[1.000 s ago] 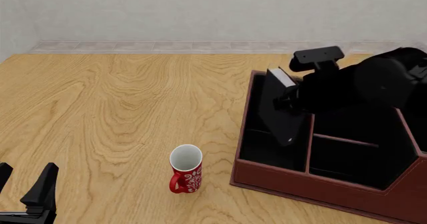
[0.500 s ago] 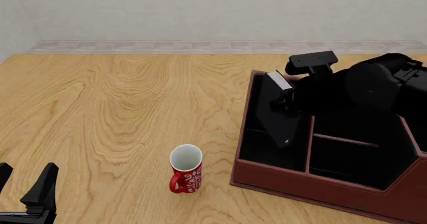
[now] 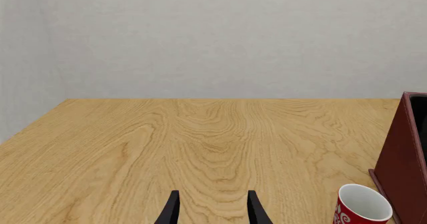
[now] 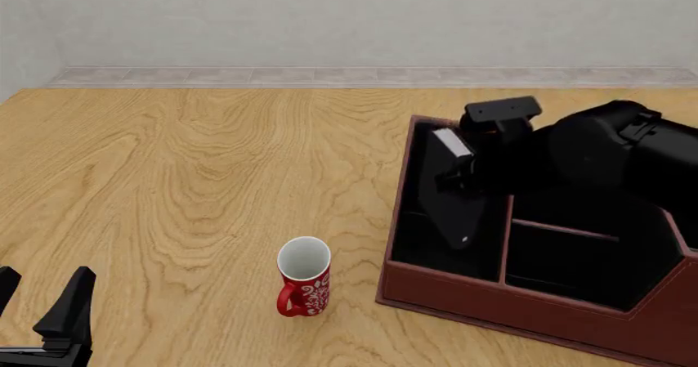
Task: Pick up the book and place it in the left compartment of the caddy.
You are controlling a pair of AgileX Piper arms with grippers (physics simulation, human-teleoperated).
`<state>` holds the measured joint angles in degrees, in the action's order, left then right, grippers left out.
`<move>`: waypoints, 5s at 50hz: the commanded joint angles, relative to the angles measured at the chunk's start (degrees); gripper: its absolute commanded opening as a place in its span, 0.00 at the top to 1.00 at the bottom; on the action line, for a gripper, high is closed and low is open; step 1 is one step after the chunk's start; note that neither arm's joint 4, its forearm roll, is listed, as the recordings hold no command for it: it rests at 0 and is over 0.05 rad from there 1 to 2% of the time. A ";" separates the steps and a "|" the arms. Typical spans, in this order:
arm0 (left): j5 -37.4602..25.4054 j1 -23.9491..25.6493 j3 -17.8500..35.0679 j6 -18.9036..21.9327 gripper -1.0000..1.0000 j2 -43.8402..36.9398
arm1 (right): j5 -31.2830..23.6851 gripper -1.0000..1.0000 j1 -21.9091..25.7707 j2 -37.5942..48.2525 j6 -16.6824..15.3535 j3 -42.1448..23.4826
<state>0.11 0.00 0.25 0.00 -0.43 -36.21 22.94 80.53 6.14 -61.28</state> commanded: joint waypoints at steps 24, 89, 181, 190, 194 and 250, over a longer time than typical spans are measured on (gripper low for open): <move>0.00 0.00 0.00 0.00 0.00 0.00 | 3.02 1.00 0.46 0.92 2.91 2.59; 0.00 0.00 0.00 0.00 0.00 0.00 | 7.99 1.00 1.38 4.81 5.67 7.79; 0.00 0.00 0.00 0.00 0.00 0.00 | 9.44 0.00 5.31 5.62 7.86 9.34; 0.00 0.00 0.00 0.00 0.00 0.00 | 8.96 0.00 4.43 4.92 7.11 9.28; 0.00 0.00 0.00 0.00 0.00 0.00 | 8.69 0.00 4.24 4.58 6.92 9.14; 0.00 0.00 0.00 0.00 0.00 0.00 | -1.36 0.00 2.31 -8.95 1.96 4.96</move>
<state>0.11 0.00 0.25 0.00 -0.43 -35.02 25.33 75.03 9.23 -55.07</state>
